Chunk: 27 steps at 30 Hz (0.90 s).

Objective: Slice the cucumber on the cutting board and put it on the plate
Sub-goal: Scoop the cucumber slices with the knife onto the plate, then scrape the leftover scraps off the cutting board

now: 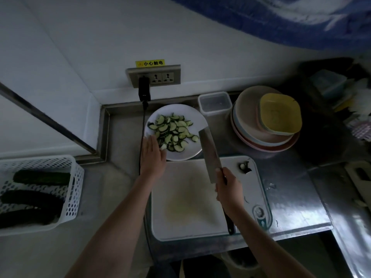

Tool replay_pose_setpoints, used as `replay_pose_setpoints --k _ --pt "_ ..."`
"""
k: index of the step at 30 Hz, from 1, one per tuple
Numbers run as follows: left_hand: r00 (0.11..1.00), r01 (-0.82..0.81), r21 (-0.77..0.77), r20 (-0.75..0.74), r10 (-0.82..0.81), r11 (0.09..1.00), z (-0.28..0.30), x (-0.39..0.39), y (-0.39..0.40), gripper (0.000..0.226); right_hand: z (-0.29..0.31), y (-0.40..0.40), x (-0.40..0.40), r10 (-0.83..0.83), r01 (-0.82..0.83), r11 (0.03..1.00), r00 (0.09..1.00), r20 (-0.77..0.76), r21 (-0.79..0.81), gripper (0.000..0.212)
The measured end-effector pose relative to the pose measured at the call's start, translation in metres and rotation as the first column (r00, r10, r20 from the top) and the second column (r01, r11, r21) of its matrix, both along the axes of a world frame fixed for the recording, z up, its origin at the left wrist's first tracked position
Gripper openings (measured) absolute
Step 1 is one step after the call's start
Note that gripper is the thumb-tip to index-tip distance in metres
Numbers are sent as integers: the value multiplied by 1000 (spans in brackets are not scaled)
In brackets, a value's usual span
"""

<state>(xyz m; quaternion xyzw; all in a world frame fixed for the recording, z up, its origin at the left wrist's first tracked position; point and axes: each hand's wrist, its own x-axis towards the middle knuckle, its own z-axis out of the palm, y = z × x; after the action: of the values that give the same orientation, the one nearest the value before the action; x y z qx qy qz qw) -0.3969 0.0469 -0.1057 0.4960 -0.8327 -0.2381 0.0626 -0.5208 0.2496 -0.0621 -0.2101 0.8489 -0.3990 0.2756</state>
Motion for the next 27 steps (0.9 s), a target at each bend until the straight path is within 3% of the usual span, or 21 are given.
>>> replay_pose_setpoints --k 5,8,11,15,18,22,26,27 --pt "995 -98 136 0 99 986 12 -12 -31 74 5 45 -14 -12 43 991 973 -229 130 25" --pt "998 -30 165 59 21 986 11 -17 -26 72 6 64 -19 -42 110 973 949 -313 203 25" --pt "979 99 144 162 -122 985 11 -23 -13 67 5 74 -19 -96 161 968 946 -308 193 26" --pt "979 113 98 160 -128 989 15 -22 -17 56 7 78 -17 -108 164 968 955 -275 190 27" --pt "995 30 128 88 -41 991 16 -17 -13 78 7 80 -14 -103 165 964 955 -278 209 26" --pt "967 140 107 199 -159 984 7 -20 -11 78 1 83 -8 -124 185 961 952 -279 205 27" --pt "996 71 -120 -44 -76 990 13 -22 -27 57 -5 90 -8 -122 163 973 963 -239 161 30" --pt "997 23 -79 -77 -29 997 18 -24 -33 56 -7 92 -8 -122 163 974 963 -238 160 30"
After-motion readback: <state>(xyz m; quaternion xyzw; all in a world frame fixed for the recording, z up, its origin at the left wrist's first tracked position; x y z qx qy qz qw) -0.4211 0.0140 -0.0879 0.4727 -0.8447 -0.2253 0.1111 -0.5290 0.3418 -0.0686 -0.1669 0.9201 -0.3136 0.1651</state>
